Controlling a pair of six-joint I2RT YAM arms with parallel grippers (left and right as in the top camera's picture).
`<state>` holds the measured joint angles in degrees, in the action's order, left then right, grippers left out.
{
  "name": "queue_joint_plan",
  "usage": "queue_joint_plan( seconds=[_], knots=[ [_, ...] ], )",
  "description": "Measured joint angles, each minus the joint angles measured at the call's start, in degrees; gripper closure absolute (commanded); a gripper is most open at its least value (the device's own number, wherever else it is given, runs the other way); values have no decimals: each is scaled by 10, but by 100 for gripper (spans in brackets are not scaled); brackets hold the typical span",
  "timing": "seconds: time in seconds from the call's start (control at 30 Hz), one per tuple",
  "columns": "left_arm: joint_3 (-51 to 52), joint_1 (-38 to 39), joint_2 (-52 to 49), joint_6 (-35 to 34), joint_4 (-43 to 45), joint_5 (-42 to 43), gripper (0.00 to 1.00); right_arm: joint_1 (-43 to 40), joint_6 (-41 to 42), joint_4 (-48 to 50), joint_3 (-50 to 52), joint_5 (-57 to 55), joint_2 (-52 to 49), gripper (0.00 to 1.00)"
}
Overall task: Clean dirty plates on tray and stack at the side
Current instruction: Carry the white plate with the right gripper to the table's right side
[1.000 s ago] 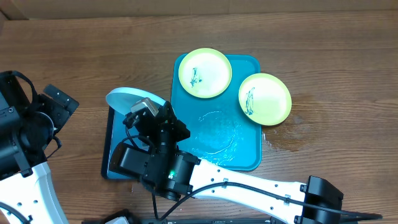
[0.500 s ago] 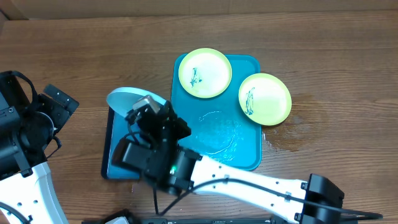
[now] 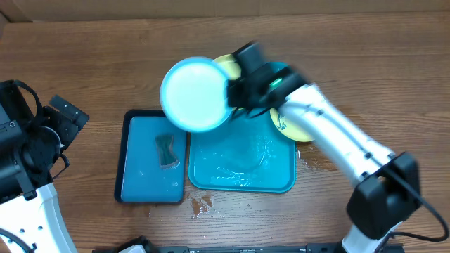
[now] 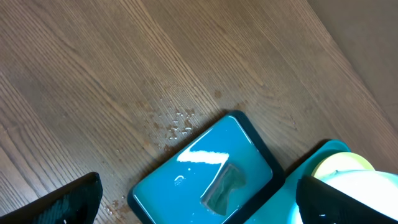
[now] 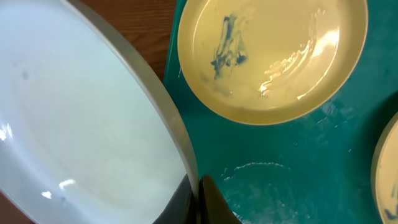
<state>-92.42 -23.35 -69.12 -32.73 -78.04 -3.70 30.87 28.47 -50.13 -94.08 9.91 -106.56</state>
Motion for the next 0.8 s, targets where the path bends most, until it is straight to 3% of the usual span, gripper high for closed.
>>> queue_joint_plan(
  seconds=[0.13, 0.23, 0.47, 0.8],
  knots=[
    [0, 0, 0, 0, 0, 0, 0, -146, 0, -34, 0, 146, 5, 96],
    [0, 0, 0, 0, 0, 0, 0, -258, 0, -85, -1, 177, 11, 96],
    [0, 0, 0, 0, 0, 0, 0, -463, 0, -185, 5, 28, 14, 96],
    [0, 0, 0, 0, 0, 0, 0, -612, 0, -139, 156, -77, 22, 96]
  ],
)
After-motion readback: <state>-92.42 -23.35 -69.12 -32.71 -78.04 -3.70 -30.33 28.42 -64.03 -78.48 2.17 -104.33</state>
